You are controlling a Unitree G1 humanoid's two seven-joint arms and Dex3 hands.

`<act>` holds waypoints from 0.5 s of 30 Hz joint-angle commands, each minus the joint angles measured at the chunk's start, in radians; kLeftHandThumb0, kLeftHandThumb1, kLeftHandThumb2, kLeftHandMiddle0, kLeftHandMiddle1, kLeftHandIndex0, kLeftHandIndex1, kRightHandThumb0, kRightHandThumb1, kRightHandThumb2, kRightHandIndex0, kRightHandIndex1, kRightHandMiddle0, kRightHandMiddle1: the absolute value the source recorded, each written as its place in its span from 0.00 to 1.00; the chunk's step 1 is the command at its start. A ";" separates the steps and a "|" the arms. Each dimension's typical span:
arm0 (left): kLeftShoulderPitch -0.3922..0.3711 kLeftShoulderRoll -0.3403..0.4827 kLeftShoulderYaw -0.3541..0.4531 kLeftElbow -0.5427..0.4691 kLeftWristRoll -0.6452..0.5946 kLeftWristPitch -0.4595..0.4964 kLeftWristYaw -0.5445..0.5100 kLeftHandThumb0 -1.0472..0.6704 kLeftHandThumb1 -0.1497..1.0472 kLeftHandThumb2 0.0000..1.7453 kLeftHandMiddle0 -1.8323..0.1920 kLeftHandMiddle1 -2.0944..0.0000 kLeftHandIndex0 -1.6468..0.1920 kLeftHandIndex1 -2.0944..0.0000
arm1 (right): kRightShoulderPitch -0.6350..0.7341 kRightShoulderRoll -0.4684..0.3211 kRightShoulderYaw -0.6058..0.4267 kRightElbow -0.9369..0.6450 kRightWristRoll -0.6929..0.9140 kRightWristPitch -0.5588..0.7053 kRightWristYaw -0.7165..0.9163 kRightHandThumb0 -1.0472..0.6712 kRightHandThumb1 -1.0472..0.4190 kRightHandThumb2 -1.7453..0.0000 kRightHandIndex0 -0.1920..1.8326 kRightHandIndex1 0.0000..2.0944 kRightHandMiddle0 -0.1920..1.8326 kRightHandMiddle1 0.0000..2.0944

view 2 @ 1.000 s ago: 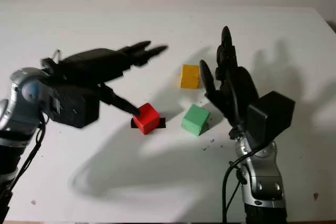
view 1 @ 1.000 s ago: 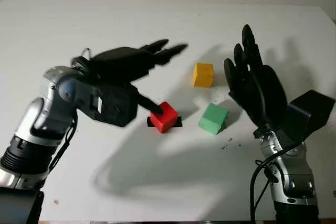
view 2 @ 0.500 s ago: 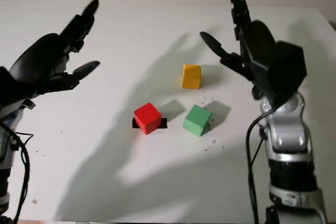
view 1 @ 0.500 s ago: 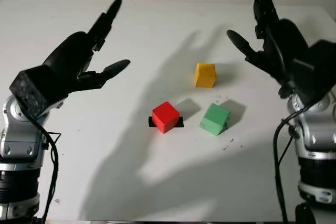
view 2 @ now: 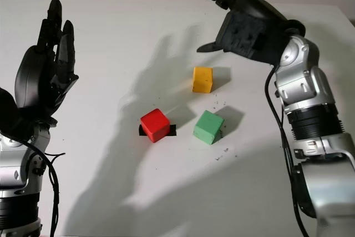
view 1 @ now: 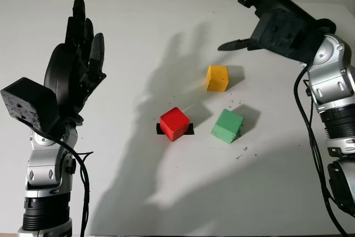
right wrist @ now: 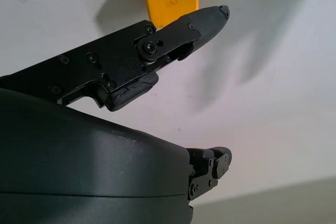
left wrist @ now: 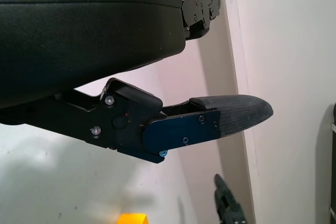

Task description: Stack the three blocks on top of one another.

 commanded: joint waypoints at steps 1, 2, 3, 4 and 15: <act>0.006 -0.001 0.002 0.003 -0.007 -0.006 0.002 0.16 1.00 0.32 1.00 1.00 1.00 1.00 | -0.029 -0.007 0.021 0.003 -0.025 -0.005 0.014 0.19 0.11 0.97 0.11 0.04 0.17 0.10; 0.005 -0.001 0.001 0.007 -0.009 -0.007 0.001 0.16 1.00 0.32 1.00 1.00 1.00 1.00 | -0.029 -0.008 0.026 0.001 -0.033 -0.003 0.019 0.20 0.11 0.97 0.11 0.04 0.17 0.10; 0.002 0.000 0.000 0.010 -0.011 -0.006 0.000 0.16 1.00 0.32 1.00 1.00 1.00 1.00 | -0.025 -0.008 0.031 -0.007 -0.042 0.004 0.025 0.20 0.11 0.97 0.10 0.04 0.17 0.10; 0.000 0.000 -0.001 0.009 -0.012 -0.003 0.001 0.16 1.00 0.31 1.00 1.00 1.00 1.00 | -0.020 -0.008 0.035 -0.011 -0.049 0.002 0.026 0.21 0.11 0.97 0.10 0.04 0.18 0.10; -0.009 0.023 -0.015 0.010 -0.009 -0.001 -0.023 0.17 1.00 0.34 1.00 1.00 1.00 1.00 | 0.032 -0.014 0.055 -0.008 -0.063 -0.070 0.043 0.20 0.11 0.97 0.11 0.03 0.21 0.06</act>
